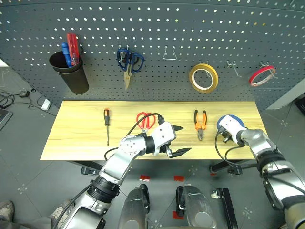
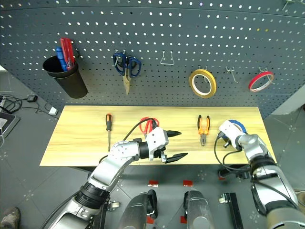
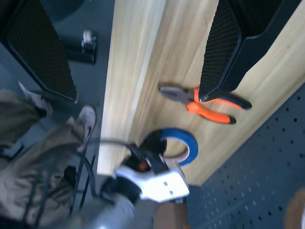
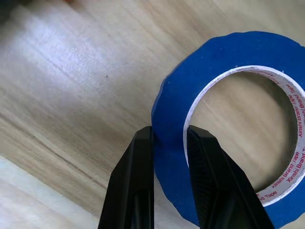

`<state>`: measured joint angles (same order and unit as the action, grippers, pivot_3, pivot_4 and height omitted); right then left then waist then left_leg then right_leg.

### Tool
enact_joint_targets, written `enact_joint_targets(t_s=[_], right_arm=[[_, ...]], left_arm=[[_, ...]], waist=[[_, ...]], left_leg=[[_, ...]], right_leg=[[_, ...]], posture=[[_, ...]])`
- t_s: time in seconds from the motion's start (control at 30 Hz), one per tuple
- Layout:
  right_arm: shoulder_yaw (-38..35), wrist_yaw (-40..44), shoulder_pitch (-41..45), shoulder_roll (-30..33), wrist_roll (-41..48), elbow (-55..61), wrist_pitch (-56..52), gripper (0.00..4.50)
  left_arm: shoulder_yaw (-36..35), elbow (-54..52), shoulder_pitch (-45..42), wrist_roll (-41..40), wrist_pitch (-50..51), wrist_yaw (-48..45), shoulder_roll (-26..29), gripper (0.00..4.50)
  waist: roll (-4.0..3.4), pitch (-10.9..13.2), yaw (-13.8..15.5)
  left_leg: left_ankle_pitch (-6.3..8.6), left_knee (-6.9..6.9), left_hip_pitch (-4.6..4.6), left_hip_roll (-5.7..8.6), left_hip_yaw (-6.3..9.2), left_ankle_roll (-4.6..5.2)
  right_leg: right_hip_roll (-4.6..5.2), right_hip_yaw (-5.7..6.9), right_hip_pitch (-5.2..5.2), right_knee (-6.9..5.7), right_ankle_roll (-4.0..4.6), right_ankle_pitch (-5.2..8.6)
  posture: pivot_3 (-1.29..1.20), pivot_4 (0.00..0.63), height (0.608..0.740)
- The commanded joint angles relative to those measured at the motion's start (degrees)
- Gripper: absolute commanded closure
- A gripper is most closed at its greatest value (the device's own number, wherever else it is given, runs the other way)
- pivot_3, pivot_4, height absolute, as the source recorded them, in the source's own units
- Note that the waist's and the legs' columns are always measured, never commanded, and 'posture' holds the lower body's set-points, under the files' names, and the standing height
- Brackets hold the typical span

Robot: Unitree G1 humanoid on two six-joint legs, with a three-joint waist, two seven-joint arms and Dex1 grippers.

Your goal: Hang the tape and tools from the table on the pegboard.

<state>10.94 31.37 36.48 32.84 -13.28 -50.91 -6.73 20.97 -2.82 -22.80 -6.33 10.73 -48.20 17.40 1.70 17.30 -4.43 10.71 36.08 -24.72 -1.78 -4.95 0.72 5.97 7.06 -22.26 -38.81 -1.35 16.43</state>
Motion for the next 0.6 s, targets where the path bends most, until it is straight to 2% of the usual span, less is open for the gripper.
enact_joint_targets(t_s=[0.03, 0.17, 0.37, 0.47, 0.6], right_arm=[[-4.96, -4.64, -9.23, 1.3, 1.69, 17.8, -2.91, 3.84], [-9.81, -13.69, -25.22, -1.27, -1.71, 48.87, -3.89, 3.84], [-8.55, -19.97, -35.74, -4.73, -8.67, 72.09, -2.56, 3.84], [-9.91, -20.91, -33.64, -4.54, -9.46, 73.78, -0.41, 3.84], [-12.0, -20.1, -26.62, -4.0, -6.13, 67.61, 1.45, 3.84]], left_arm=[[-2.13, -2.29, -2.02, -2.02, 0.97, 1.42, -1.96, 0.23], [-4.89, -1.7, -5.42, -2.82, 3.34, 4.52, -4.78, 0.23], [-7.98, -2.93, -10.47, -7.1, 9.01, 6.0, -7.75, 0.23], [-9.24, -2.25, -13.12, -8.35, 10.35, 6.99, -8.79, 0.23], [-11.8, -0.64, -16.28, -11.67, 12.7, 7.85, -10.88, 0.23]], waist=[[-0.02, 0.0, 0.23], [-0.12, 0.03, 0.94], [-0.1, 0.03, 0.44], [-0.08, 0.04, 0.05], [-0.08, 0.04, -0.61]], left_leg=[[-0.02, -0.01, -0.02, 0.01, 0.01, -0.03], [-0.02, -0.07, -0.11, -0.02, 0.0, -0.13], [0.08, -0.06, -0.16, -0.01, -0.05, -0.09], [0.14, -0.07, -0.21, -0.01, -0.05, 0.0], [0.2, -0.01, -0.19, 0.04, -0.07, 0.13]], right_leg=[[0.01, 0.01, -0.02, -0.01, -0.01, 0.0], [-0.02, 0.0, -0.13, 0.0, -0.01, 0.01], [-0.05, -0.05, -0.24, 0.02, -0.14, 0.06], [-0.1, -0.09, -0.33, 0.02, -0.14, 0.07], [-0.09, -0.14, -0.23, 0.13, -0.18, 0.04]], posture=[[-0.24, 0.279, 0.74], [-0.26, 0.276, 0.74], [-0.29, 0.278, 0.74], [-0.31, 0.276, 0.74], [-0.32, 0.263, 0.74]])
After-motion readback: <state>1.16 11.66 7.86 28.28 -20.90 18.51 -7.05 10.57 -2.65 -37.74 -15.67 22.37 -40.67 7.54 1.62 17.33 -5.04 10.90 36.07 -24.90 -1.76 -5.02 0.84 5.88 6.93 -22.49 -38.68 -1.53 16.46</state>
